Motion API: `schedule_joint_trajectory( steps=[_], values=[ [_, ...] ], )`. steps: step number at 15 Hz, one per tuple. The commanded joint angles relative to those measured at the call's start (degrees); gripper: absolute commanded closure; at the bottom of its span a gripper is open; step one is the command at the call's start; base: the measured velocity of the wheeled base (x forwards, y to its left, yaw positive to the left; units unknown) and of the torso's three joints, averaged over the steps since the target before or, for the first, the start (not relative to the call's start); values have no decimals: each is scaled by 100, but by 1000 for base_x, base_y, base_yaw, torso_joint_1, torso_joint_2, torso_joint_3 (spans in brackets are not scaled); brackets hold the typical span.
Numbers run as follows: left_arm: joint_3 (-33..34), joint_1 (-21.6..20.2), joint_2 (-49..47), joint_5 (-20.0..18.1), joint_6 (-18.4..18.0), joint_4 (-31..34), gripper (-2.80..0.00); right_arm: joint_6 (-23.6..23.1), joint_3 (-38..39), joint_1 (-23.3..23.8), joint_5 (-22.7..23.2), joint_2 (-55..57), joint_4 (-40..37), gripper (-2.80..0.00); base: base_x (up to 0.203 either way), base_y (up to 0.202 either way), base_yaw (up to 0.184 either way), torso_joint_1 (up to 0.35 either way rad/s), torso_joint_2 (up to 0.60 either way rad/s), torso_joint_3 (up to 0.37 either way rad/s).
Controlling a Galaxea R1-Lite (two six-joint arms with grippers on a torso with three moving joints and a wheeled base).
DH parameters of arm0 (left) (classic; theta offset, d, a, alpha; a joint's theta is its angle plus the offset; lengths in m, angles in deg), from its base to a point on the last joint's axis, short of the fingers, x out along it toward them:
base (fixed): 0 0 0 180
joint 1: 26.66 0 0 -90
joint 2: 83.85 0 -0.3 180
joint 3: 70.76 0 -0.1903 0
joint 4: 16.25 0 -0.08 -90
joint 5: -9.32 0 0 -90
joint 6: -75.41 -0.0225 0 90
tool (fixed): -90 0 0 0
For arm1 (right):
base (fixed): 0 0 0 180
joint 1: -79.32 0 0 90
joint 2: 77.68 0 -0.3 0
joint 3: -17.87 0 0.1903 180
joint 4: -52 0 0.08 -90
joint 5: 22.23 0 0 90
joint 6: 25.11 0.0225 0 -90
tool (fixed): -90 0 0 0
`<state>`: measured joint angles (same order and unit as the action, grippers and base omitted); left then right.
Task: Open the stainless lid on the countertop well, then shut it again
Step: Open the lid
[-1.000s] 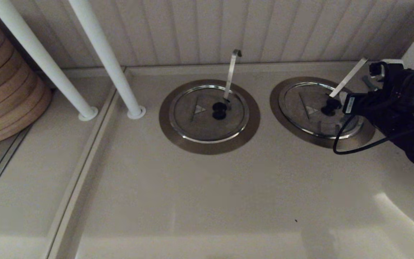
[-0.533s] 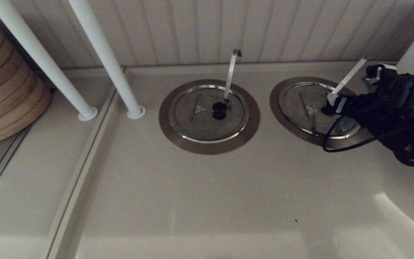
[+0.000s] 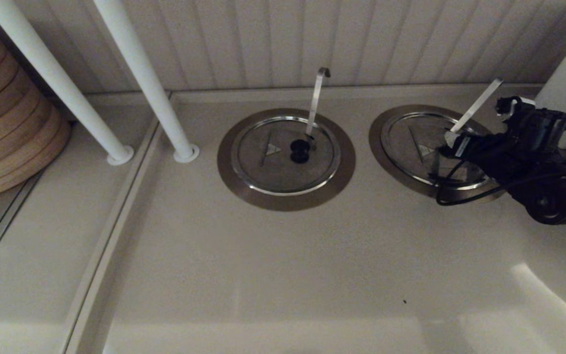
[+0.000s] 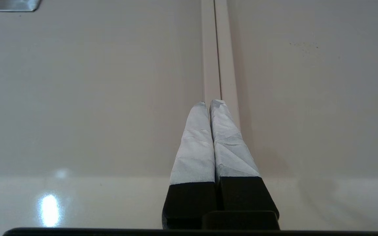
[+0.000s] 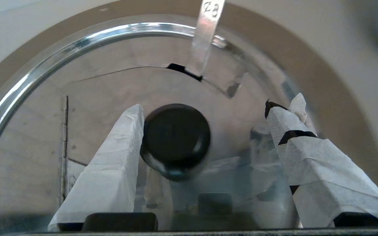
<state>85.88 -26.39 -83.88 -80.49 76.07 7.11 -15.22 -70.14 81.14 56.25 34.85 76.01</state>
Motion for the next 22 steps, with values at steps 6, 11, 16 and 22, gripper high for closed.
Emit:
schedule_joint_trajectory(
  steps=[6,11,16,22],
  values=[
    [0,0,-6,7,4,0,0,254,-172,-53,-8,157,21,-280,0,0,0,0,0,0],
    [0,0,-6,1,4,0,0,373,-216,-303,-8,67,23,-280,0,0,0,0,0,0],
    [0,0,-6,2,4,0,0,373,-294,-410,-17,179,18,-280,0,0,0,0,0,0],
    [0,0,-6,7,4,0,0,373,-356,-375,-55,245,18,-280,0,0,0,0,0,0]
  ],
)
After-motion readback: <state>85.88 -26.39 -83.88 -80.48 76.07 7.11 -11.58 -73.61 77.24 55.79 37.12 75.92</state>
